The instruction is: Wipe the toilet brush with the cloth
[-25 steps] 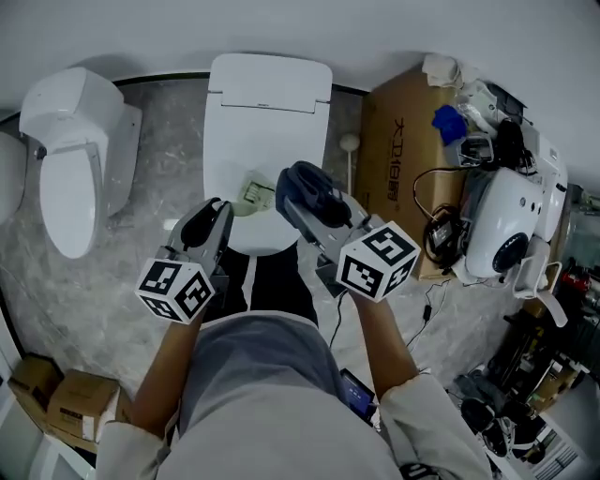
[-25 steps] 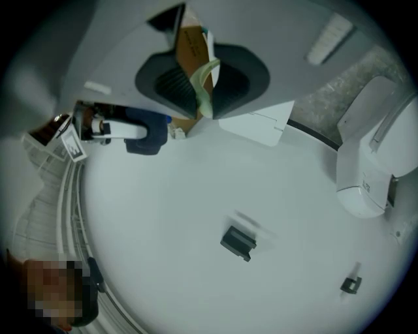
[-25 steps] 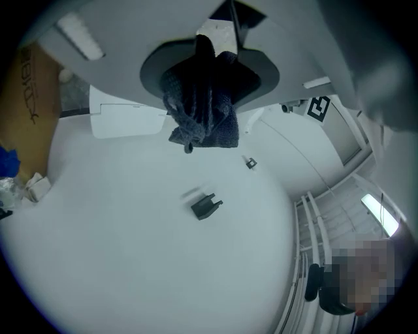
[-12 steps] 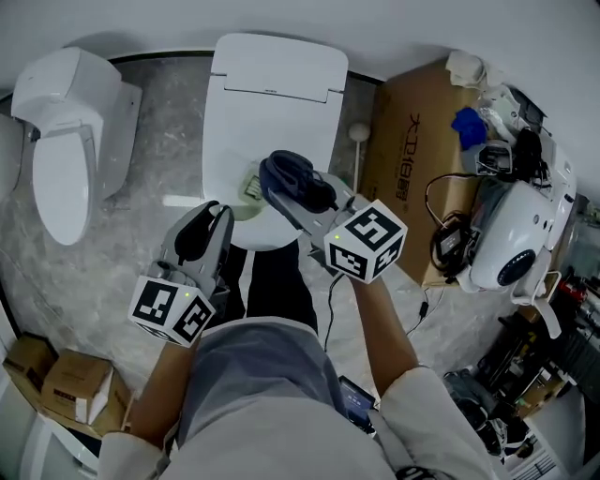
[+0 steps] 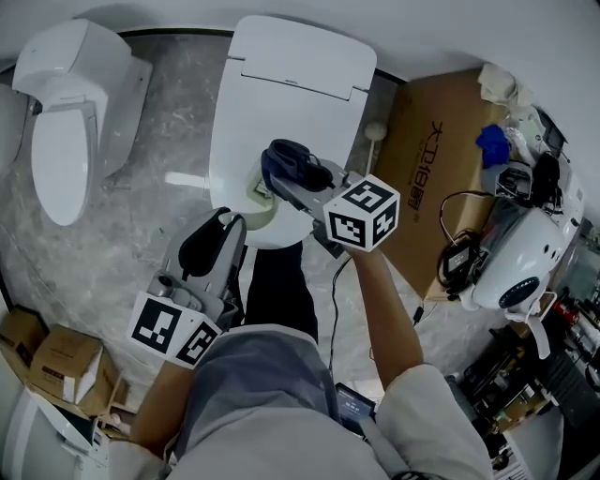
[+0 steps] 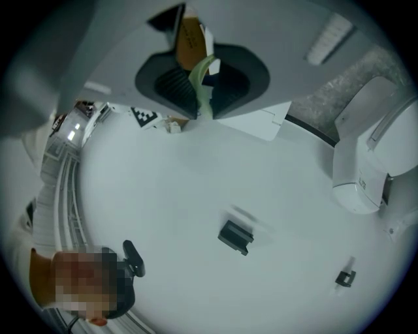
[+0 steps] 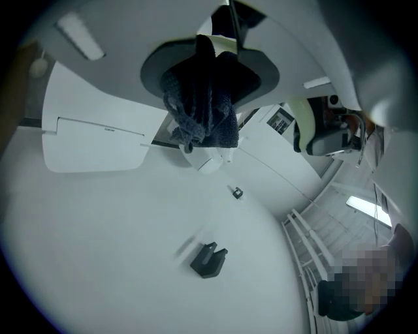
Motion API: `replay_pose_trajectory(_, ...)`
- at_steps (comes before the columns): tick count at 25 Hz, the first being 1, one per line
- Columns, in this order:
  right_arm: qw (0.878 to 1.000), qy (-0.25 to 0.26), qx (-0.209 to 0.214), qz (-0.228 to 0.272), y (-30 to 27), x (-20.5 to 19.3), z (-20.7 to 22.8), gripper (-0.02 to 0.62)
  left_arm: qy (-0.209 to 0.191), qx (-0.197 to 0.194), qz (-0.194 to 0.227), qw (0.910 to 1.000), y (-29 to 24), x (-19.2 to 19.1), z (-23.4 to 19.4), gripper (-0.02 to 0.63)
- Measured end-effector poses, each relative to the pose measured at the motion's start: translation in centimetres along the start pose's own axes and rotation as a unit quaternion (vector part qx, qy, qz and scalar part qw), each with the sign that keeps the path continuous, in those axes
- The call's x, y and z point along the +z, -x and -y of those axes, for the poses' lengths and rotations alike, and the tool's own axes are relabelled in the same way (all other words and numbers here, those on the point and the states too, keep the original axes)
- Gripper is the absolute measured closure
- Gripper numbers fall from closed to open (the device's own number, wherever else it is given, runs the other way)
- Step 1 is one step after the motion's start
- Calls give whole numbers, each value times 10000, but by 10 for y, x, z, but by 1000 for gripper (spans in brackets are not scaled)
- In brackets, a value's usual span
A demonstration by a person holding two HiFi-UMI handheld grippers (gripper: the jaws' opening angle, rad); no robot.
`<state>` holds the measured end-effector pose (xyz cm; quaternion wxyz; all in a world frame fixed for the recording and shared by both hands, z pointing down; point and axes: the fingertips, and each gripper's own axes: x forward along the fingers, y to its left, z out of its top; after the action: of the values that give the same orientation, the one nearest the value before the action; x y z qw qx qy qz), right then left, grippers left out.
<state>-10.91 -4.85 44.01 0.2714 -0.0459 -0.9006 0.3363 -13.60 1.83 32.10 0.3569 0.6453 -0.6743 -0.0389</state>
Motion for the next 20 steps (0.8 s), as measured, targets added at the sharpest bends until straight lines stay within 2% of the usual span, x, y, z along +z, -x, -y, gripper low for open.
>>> replay_pose_trajectory(9, 9969, 63, 225, -753, -51, -35, 41, 495, 167, 3, 136, 9998, -6, 1, -5, 606)
replay_pose_trajectory(15, 9880, 418, 468, -1411, -89, -58, 48, 495, 241, 12, 199, 9995, -4, 0, -9, 606)
replay_pose_trajectory(20, 9789, 460, 532, -1919, -113, -77, 56, 495, 321, -29, 289, 9991, -5, -1, -9, 606)
